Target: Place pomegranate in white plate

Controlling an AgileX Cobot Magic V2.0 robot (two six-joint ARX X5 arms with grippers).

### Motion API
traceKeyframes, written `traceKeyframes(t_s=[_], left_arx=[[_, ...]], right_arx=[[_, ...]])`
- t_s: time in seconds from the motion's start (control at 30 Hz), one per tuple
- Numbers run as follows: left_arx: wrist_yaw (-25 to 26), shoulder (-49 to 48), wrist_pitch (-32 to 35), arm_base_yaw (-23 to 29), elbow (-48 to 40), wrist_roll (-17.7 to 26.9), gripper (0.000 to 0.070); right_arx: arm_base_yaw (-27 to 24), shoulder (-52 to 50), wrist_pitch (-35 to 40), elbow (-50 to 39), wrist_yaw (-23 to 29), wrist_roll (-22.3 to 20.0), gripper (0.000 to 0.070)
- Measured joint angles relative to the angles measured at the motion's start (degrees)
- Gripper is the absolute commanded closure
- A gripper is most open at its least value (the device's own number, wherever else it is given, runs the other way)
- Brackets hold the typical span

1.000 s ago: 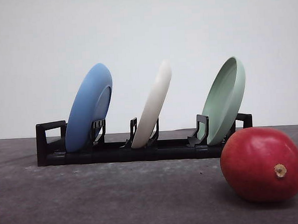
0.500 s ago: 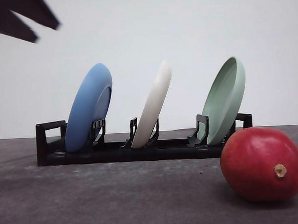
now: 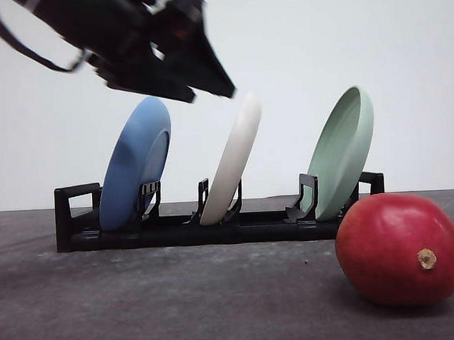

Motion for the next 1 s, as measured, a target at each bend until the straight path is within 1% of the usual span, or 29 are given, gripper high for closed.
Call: traceKeyframes(t_s=[0.2, 0.37, 0.57, 0.7, 0.73, 0.77, 0.87, 1.0], left_arx=[[-4.4, 9.6, 2.0, -0.6, 6.5, -0.3, 0.0265], [-8.4, 16.3, 1.8, -0.6, 12.1, -2.1, 0.0266], [-8.7, 21.4, 1.9, -0.6, 16.7, -3.9, 0.0266], [-8.7, 22.0, 1.5, -0.6, 16.9, -4.5, 0.0275], [-8.7, 22.0, 1.5, -0.6, 16.9, -4.6, 0.0289], [-8.7, 22.0, 1.5, -0.6, 16.9, -4.6, 0.032], [-8.7, 22.0, 1.5, -0.6, 16.9, -5.1, 0.0452], [-8.7, 22.0, 1.3, -0.6, 16.9, -7.1, 0.0554]], right_arx=[[0.0, 0.0, 0.0, 0.0, 0.0, 0.0, 0.0246], [0.0, 0.0, 0.0, 0.0, 0.0, 0.0, 0.0246], [0.0, 0.0, 0.0, 0.0, 0.0, 0.0, 0.0246], [0.0, 0.0, 0.0, 0.0, 0.0, 0.0, 0.0246], [0.0, 0.0, 0.0, 0.0, 0.0, 0.0, 0.0246], [0.0, 0.0, 0.0, 0.0, 0.0, 0.0, 0.0246], [0.0, 0.0, 0.0, 0.0, 0.0, 0.0, 0.0246], [0.0, 0.0, 0.0, 0.0, 0.0, 0.0, 0.0246]])
